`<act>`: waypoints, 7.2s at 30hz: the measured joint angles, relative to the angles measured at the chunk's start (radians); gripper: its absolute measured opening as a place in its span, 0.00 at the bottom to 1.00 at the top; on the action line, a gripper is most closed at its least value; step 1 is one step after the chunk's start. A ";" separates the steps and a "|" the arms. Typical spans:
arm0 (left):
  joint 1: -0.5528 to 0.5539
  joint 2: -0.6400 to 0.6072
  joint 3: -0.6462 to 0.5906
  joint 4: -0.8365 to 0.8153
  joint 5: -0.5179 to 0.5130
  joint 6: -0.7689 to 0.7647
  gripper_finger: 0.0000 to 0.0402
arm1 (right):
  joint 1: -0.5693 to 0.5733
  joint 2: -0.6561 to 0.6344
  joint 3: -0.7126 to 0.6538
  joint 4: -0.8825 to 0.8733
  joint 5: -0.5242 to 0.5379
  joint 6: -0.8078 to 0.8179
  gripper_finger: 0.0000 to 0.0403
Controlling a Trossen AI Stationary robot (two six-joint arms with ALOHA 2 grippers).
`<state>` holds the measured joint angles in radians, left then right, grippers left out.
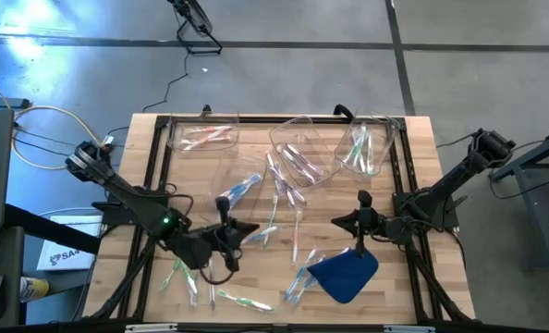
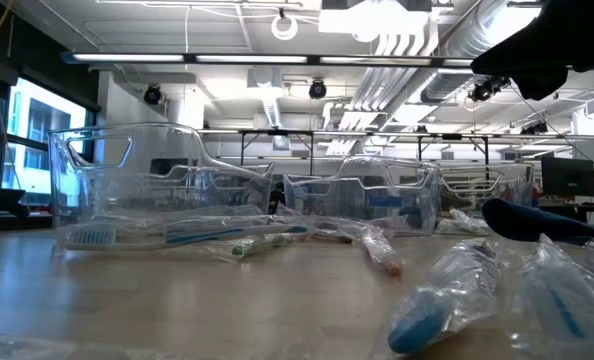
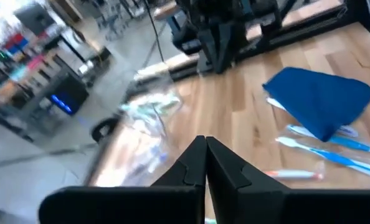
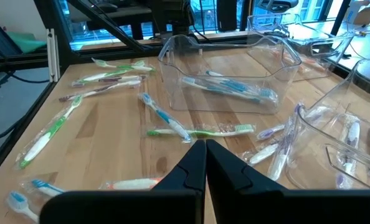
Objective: Pick & Place Toothbrushes
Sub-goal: Put the green toothbrush into the top right transparent bin
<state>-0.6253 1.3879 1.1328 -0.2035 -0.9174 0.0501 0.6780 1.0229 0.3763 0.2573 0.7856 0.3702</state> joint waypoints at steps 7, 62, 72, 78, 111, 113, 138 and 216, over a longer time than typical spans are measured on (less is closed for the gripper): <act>-0.023 0.052 0.000 -0.021 0.066 -0.150 0.01 | 0.000 0.000 0.000 -0.018 -0.002 0.004 0.01; -0.023 0.038 -0.067 -0.931 1.050 -1.313 0.12 | 0.000 0.006 0.000 -0.045 -0.002 0.053 0.01; -0.023 0.039 -0.276 -0.776 1.141 -1.354 0.39 | 0.000 0.006 0.000 -0.052 -0.003 0.073 0.01; -0.023 0.039 -0.377 -0.584 1.136 -1.365 0.40 | 0.000 0.006 0.000 -0.053 -0.003 0.074 0.01; -0.023 0.038 -0.449 -0.532 1.017 -1.391 0.04 | 0.000 0.007 0.000 -0.069 -0.003 0.074 0.01; -0.023 0.041 -0.435 -0.543 1.016 -1.390 0.04 | 0.000 0.007 0.000 -0.069 -0.003 0.074 0.01; -0.023 0.040 0.200 -0.935 0.499 -1.047 0.06 | 0.000 0.007 0.000 -0.068 -0.003 0.074 0.01; 0.448 0.271 0.334 0.155 0.780 0.206 0.06 | -0.307 0.132 -0.001 0.662 -0.357 -0.471 0.43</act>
<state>-0.1768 1.6585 1.4673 -0.0484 -0.1371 0.2560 0.3711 1.1553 0.3756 0.9190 0.4282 -0.1009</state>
